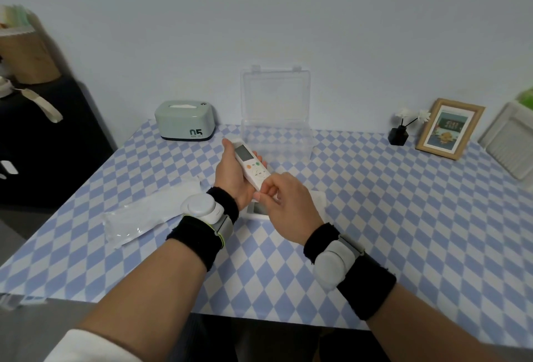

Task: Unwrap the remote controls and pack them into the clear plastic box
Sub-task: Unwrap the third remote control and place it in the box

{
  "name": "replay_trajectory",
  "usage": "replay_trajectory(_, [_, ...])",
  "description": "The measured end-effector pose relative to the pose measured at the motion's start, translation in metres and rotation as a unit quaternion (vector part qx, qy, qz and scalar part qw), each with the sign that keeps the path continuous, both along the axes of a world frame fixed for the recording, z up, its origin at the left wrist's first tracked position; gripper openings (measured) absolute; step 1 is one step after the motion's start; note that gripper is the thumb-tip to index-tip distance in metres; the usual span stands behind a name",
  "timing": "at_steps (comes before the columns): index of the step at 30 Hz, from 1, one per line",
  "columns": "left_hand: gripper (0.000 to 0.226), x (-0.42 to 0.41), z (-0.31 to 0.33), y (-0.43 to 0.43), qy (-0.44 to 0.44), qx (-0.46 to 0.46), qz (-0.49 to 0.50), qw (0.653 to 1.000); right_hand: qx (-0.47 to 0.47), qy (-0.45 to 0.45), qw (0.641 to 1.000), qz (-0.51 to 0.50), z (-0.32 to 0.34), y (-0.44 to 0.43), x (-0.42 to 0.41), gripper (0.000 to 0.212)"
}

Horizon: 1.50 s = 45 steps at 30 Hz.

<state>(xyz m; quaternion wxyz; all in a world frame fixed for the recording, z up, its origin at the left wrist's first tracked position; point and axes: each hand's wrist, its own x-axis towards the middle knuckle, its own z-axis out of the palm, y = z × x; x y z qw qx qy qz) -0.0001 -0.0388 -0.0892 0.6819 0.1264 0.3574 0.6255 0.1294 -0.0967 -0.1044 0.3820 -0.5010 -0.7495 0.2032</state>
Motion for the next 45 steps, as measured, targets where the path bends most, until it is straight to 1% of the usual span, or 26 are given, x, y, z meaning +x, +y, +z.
replay_trajectory(2, [0.063,0.001,0.0,-0.001,0.003,0.005,-0.003,1.0,0.02,-0.006,1.0,0.01,-0.001,-0.003,-0.001,0.013])
replay_trajectory(4, [0.063,0.001,0.002,-0.003,-0.02,0.015,-0.012,1.0,0.028,-0.013,1.0,-0.005,-0.001,-0.004,-0.002,0.011])
replay_trajectory(8, [0.061,0.003,0.001,-0.006,-0.07,0.026,-0.02,0.997,-0.015,-0.044,0.997,-0.062,0.005,-0.005,-0.006,0.011])
replay_trajectory(10, [0.061,0.004,0.0,-0.006,-0.085,0.016,-0.02,0.996,0.005,-0.05,0.997,-0.06,0.006,-0.007,-0.008,0.007])
replay_trajectory(13, [0.061,0.002,0.0,-0.005,-0.101,0.013,-0.022,0.995,0.059,-0.04,0.997,-0.03,0.003,-0.009,-0.006,0.008])
replay_trajectory(15, [0.063,-0.001,0.001,-0.004,-0.094,0.023,-0.024,0.995,0.063,-0.02,0.998,-0.016,0.001,-0.01,-0.005,0.01])
replay_trajectory(17, [0.068,-0.003,-0.001,-0.005,-0.065,0.032,-0.039,0.997,0.039,-0.011,0.999,-0.024,0.002,-0.009,-0.005,0.023])
replay_trajectory(18, [0.069,-0.003,-0.002,-0.006,-0.049,0.037,-0.047,0.997,0.028,-0.021,0.999,-0.034,0.002,-0.007,-0.005,0.024])
replay_trajectory(20, [0.065,-0.001,-0.005,-0.006,-0.04,0.047,-0.052,0.997,0.016,-0.035,0.998,-0.049,0.002,-0.001,-0.007,0.014])
replay_trajectory(22, [0.061,0.001,-0.008,-0.006,-0.047,0.05,-0.052,0.996,-0.012,0.014,0.998,-0.065,0.003,0.004,-0.006,0.015])
replay_trajectory(24, [0.065,-0.002,-0.009,-0.003,-0.04,0.048,-0.055,0.997,-0.036,0.084,0.991,-0.098,0.004,0.008,-0.002,0.014])
replay_trajectory(25, [0.068,-0.003,-0.009,-0.002,-0.04,0.047,-0.06,0.996,-0.045,0.094,0.988,-0.115,0.003,0.009,0.003,0.019])
replay_trajectory(26, [0.07,-0.005,-0.008,0.0,-0.045,0.049,-0.064,0.996,-0.077,0.091,0.986,-0.116,0.004,0.009,0.008,0.03])
replay_trajectory(27, [0.069,-0.008,-0.007,0.001,-0.056,0.053,-0.063,0.995,-0.137,0.096,0.982,-0.09,0.004,0.009,0.012,0.042])
replay_trajectory(28, [0.065,-0.01,-0.005,0.003,-0.067,0.06,-0.059,0.994,-0.214,0.118,0.969,-0.037,0.004,0.007,0.016,0.05])
replay_trajectory(29, [0.059,-0.012,-0.003,0.004,-0.072,0.067,-0.052,0.994,-0.283,0.154,0.946,0.032,0.004,0.004,0.018,0.052])
replay_trajectory(30, [0.052,-0.013,0.0,0.006,-0.068,0.075,-0.042,0.994,-0.325,0.188,0.922,0.094,0.003,0.001,0.018,0.049])
replay_trajectory(31, [0.045,-0.014,0.001,0.007,-0.053,0.083,-0.027,0.995,-0.338,0.202,0.909,0.138,0.002,-0.003,0.017,0.045])
replay_trajectory(33, [0.034,-0.014,0.005,0.012,0.021,0.086,0.024,0.996,-0.322,0.178,0.913,0.177,0.002,-0.009,0.018,0.039])
replay_trajectory(35, [0.023,-0.016,0.007,0.015,0.104,0.079,0.083,0.988,-0.309,0.16,0.917,0.194,0.002,-0.011,0.018,0.037])
replay_trajectory(37, [0.017,-0.022,0.012,0.02,0.138,0.074,0.11,0.982,-0.3,0.155,0.919,0.203,0.003,-0.015,0.019,0.038])
replay_trajectory(39, [0.019,-0.028,0.02,0.029,0.151,0.072,0.111,0.98,-0.301,0.178,0.912,0.213,0.003,-0.02,0.018,0.04])
replay_trajectory(42, [0.025,-0.03,0.027,0.035,0.142,0.088,0.094,0.981,-0.304,0.223,0.899,0.224,0.004,-0.022,0.018,0.039])
replay_trajectory(43, [0.028,-0.028,0.027,0.035,0.122,0.095,0.076,0.985,-0.305,0.231,0.897,0.222,0.005,-0.023,0.02,0.037])
replay_trajectory(45, [0.042,-0.029,0.025,0.032,0.039,0.099,0.021,0.994,-0.298,0.231,0.901,0.215,0.006,-0.024,0.022,0.035])
